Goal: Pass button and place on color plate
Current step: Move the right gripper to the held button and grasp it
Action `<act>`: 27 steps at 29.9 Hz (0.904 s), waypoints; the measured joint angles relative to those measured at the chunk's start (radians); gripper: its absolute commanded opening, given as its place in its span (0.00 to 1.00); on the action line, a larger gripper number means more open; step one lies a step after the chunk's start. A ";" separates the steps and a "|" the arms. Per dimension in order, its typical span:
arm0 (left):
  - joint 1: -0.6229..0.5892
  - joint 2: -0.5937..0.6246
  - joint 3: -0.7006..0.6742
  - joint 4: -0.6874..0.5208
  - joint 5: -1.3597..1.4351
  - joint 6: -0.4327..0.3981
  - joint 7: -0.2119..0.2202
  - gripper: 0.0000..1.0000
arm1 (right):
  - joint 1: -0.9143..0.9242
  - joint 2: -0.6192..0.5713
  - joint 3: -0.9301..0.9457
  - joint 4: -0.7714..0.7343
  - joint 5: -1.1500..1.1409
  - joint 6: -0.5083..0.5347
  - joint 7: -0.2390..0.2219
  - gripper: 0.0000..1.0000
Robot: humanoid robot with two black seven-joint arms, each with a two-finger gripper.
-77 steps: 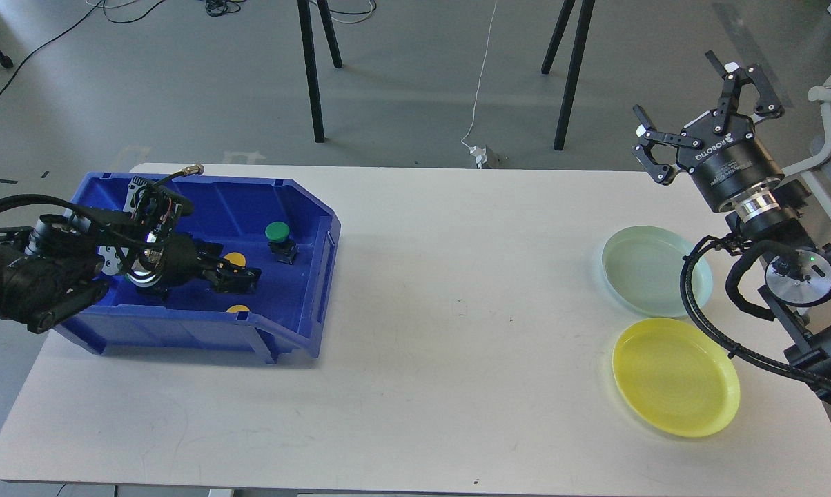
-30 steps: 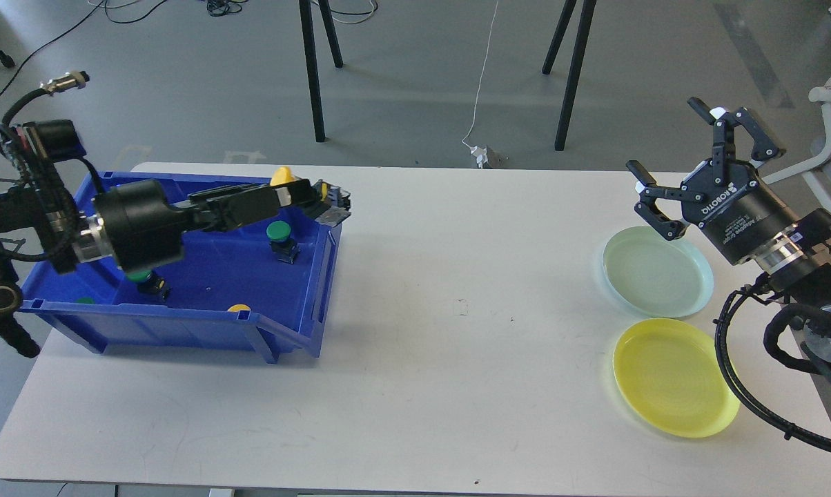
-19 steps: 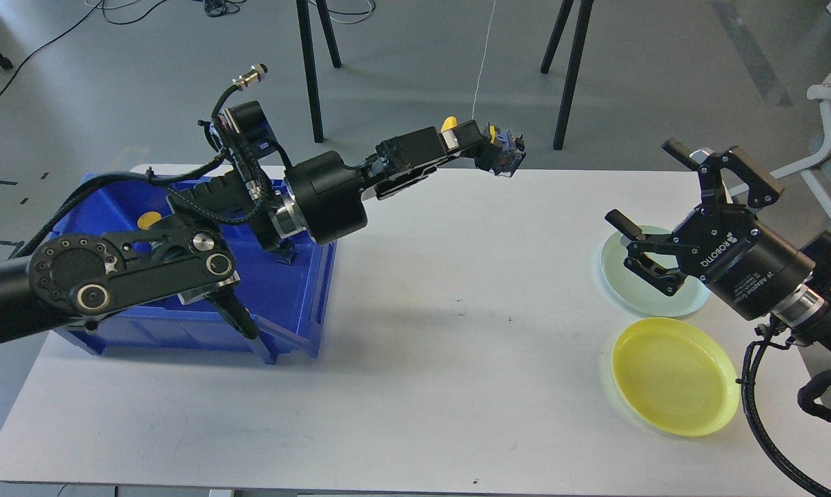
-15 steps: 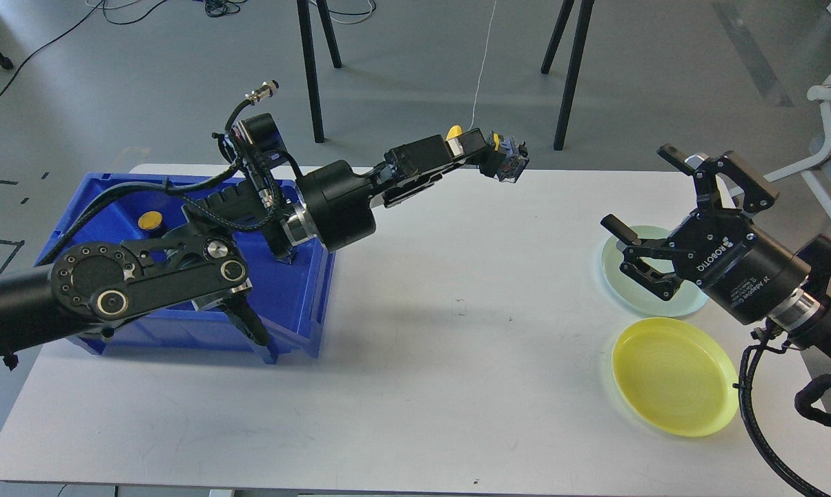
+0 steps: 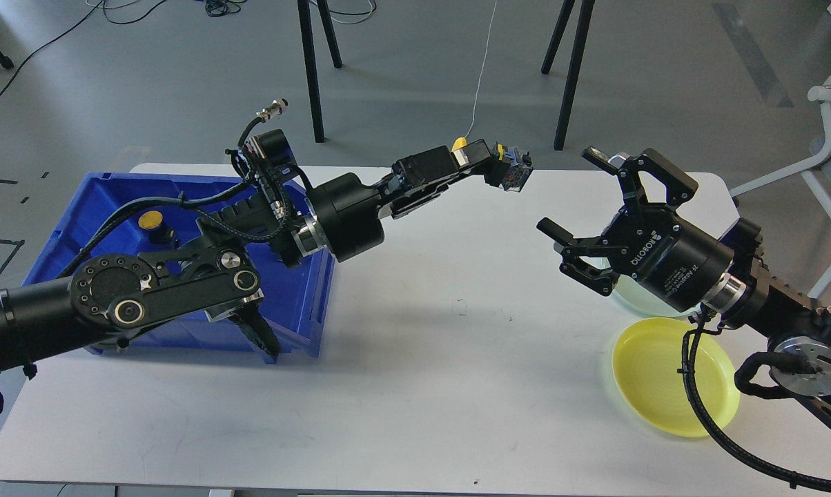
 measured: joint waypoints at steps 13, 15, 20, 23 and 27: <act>0.000 0.000 0.000 0.000 0.001 0.000 0.000 0.03 | 0.115 0.132 -0.099 -0.123 0.103 0.000 0.035 0.98; 0.000 0.000 0.000 0.000 0.000 0.000 0.000 0.03 | 0.118 0.140 -0.099 -0.132 0.133 0.000 0.038 0.98; 0.000 0.000 0.000 0.001 -0.002 0.000 0.000 0.03 | 0.119 0.139 -0.103 -0.128 0.143 0.000 0.039 0.98; 0.000 0.000 0.000 0.003 -0.002 -0.002 0.000 0.03 | 0.120 0.133 -0.109 -0.121 0.130 0.000 0.039 0.98; -0.002 0.000 0.000 0.003 -0.003 -0.002 0.000 0.03 | 0.124 0.127 -0.129 -0.113 0.076 0.000 0.039 0.97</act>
